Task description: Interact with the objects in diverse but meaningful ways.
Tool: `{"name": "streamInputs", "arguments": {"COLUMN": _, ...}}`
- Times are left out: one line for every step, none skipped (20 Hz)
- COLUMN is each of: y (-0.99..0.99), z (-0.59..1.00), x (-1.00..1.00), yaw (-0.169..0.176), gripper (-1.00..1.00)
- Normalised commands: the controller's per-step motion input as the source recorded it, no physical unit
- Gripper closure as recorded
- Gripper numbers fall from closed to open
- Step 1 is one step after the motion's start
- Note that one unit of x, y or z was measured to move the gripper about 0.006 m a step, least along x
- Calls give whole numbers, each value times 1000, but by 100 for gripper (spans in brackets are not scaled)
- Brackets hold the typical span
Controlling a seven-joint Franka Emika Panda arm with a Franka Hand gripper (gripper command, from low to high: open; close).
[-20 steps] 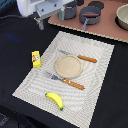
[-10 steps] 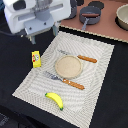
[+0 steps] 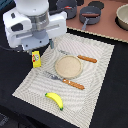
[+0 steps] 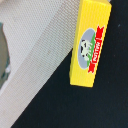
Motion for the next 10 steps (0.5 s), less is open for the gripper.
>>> {"name": "streamInputs", "arguments": {"y": 23, "z": -537, "x": -426, "yaw": -52, "gripper": -100}}
{"name": "streamInputs", "arguments": {"y": 11, "z": -531, "x": -457, "yaw": -45, "gripper": -100}}
{"name": "streamInputs", "arguments": {"y": 29, "z": -514, "x": -511, "yaw": -35, "gripper": -100}}
{"name": "streamInputs", "arguments": {"y": 37, "z": -494, "x": -540, "yaw": -29, "gripper": -100}}
{"name": "streamInputs", "arguments": {"y": 69, "z": -489, "x": -554, "yaw": -29, "gripper": -100}}
{"name": "streamInputs", "arguments": {"y": 74, "z": -489, "x": -600, "yaw": -28, "gripper": -100}}
{"name": "streamInputs", "arguments": {"y": 77, "z": -469, "x": -623, "yaw": -25, "gripper": -100}}
{"name": "streamInputs", "arguments": {"y": 94, "z": -454, "x": -631, "yaw": -20, "gripper": -100}}
{"name": "streamInputs", "arguments": {"y": 103, "z": -420, "x": -643, "yaw": -17, "gripper": -100}}
{"name": "streamInputs", "arguments": {"y": 126, "z": -414, "x": -657, "yaw": -14, "gripper": -100}}
